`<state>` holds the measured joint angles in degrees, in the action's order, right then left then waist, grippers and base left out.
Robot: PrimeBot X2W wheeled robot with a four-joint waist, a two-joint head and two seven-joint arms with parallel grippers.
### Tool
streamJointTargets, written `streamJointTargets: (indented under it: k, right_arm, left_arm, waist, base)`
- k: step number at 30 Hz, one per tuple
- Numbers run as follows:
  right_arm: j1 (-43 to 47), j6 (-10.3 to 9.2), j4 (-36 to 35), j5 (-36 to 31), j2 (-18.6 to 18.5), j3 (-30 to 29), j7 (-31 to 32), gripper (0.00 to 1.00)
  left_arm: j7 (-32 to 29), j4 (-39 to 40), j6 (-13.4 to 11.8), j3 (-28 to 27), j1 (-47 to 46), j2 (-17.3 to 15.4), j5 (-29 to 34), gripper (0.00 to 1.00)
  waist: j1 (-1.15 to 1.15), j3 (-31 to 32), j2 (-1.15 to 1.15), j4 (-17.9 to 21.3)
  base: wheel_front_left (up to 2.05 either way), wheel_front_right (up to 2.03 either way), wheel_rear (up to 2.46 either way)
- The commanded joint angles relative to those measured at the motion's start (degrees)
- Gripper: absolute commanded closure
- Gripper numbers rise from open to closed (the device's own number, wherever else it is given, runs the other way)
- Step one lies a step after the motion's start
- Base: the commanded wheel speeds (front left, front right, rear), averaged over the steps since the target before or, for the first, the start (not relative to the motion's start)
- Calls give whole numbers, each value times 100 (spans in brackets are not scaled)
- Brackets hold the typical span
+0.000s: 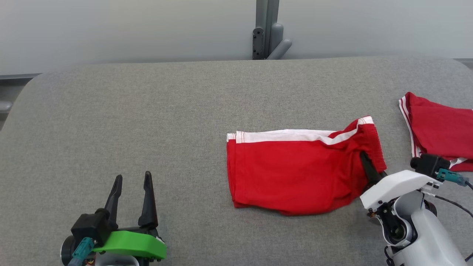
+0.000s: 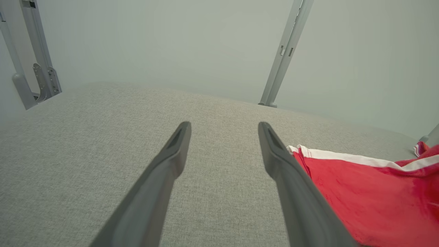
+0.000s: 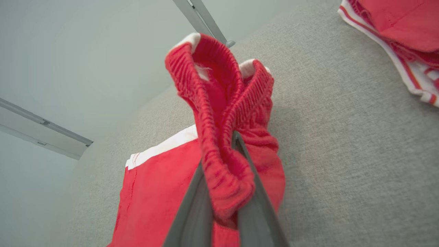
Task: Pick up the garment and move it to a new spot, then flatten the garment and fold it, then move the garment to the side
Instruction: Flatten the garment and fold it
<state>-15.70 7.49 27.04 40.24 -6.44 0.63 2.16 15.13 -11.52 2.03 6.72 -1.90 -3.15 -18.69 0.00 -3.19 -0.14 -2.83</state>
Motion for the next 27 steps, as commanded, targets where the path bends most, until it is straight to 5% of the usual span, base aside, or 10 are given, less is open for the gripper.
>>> streamJointTargets:
  k: [1,12,27]
  right_arm:
    - [78,-2,-165,0,34,44,54,100]
    - [-115,-1,-851,-269,324,690,249,100]
    - [-858,-1,500,-42,346,2091,-393,100]
  left_arm:
    - [0,0,27,-1,-95,4,-22,0]
    - [0,54,43,55,-164,14,-62,0]
    - [0,54,61,168,-305,22,-109,0]
  waist:
    - [0,6,14,-18]
    - [0,-47,14,-190]
    - [0,-213,14,-581]
  base:
    - [0,0,0]
    - [0,0,0]
    - [0,0,0]
